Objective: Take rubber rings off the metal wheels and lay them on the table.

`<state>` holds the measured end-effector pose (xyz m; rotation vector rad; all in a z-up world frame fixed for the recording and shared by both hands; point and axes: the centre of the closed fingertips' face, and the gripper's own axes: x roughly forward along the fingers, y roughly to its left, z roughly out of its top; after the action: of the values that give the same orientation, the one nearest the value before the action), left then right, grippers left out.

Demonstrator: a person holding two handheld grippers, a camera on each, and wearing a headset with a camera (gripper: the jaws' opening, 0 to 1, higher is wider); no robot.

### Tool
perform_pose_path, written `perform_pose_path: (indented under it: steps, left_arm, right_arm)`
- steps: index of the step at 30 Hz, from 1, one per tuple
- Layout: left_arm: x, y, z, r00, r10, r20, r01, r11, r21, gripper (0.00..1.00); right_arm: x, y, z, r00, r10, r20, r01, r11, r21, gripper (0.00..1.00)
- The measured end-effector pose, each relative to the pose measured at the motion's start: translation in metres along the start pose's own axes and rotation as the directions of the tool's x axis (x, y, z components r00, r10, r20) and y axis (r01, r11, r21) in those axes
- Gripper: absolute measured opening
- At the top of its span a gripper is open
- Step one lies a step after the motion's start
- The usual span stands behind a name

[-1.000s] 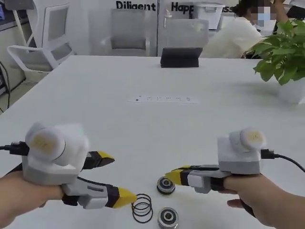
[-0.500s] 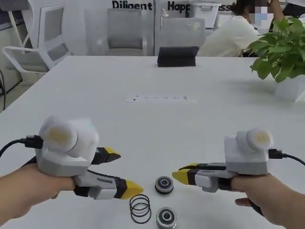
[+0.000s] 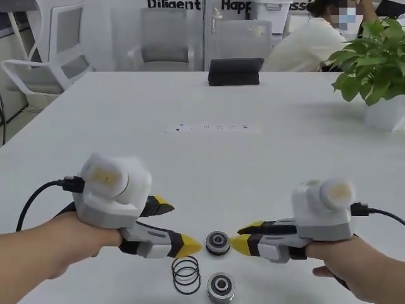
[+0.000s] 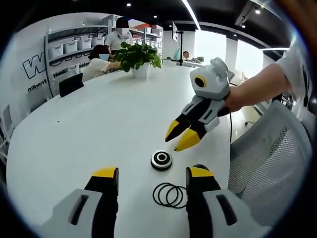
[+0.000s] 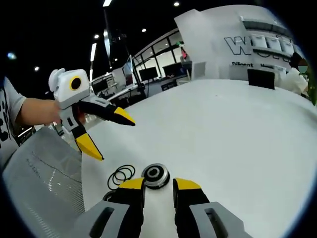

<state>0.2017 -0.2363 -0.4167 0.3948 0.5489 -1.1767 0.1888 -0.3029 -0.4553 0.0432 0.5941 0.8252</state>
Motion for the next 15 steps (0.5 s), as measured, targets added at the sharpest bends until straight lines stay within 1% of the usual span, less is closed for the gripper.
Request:
perform_pose_path:
  steps: [5,15]
  left_arm:
    - [0.008,-0.003,0.0,0.9999,-0.008,-0.008,0.009,1.0,0.002,0.5]
    - [0.023,-0.006,-0.006,0.9993,-0.02,-0.031,0.02,1.0,-0.002,0.45]
  right_arm:
    - [0.003,0.0,-0.007,0.9997,0.0,-0.026,-0.001,0.999,-0.037,0.2]
    - [0.011,0.0,-0.017,0.9989,0.004,-0.047,-0.007,0.998,-0.066,0.2]
